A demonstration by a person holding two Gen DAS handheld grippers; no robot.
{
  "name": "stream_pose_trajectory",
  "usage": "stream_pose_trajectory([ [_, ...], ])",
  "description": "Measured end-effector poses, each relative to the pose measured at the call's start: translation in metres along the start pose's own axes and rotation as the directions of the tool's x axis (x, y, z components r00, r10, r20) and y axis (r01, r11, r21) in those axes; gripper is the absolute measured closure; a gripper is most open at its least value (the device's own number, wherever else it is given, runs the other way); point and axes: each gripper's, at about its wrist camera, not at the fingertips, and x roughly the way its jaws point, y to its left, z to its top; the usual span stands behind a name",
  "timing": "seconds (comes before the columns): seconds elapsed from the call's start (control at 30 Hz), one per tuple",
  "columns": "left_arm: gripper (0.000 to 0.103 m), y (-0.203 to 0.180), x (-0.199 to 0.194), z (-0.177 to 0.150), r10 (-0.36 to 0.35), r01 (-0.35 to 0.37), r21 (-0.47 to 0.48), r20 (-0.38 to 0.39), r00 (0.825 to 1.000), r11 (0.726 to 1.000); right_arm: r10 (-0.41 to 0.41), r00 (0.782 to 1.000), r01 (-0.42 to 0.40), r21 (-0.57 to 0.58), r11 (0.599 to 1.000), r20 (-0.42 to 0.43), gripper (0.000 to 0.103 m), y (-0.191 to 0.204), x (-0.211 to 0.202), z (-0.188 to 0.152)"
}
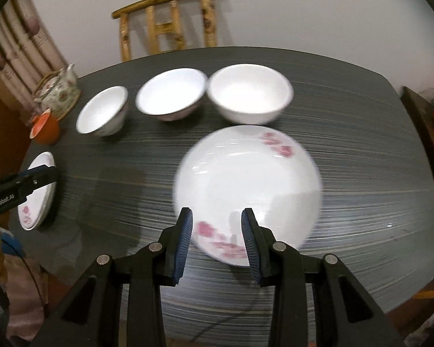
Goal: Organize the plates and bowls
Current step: 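Move both grippers to the smaller rose-print plate rim, then close both grippers on the smaller rose plate rim and lift it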
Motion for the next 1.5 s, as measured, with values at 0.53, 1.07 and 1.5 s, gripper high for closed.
stream_pose_trajectory([
  [0.53,0.072,-0.074,0.066,0.014,-0.1,0.093,-0.079,-0.101,0.99,0.993,-0.017,0.998,0.021,0.068,0.997,-0.063,0.07,-0.095,0.03,0.007],
  [1.07,0.072,-0.091,0.105,0.011,-0.097,0.085,-0.082,-0.152,0.984,0.993,0.021,0.995,-0.013,0.078,0.997,-0.097,0.081,-0.111,0.072,0.017],
  [1.5,0.082,-0.104,0.116,0.004,-0.097,0.089,-0.052,-0.175,0.98,0.995,0.019,0.994,-0.013,0.056,0.998,-0.107,0.088,-0.104,0.08,0.02],
])
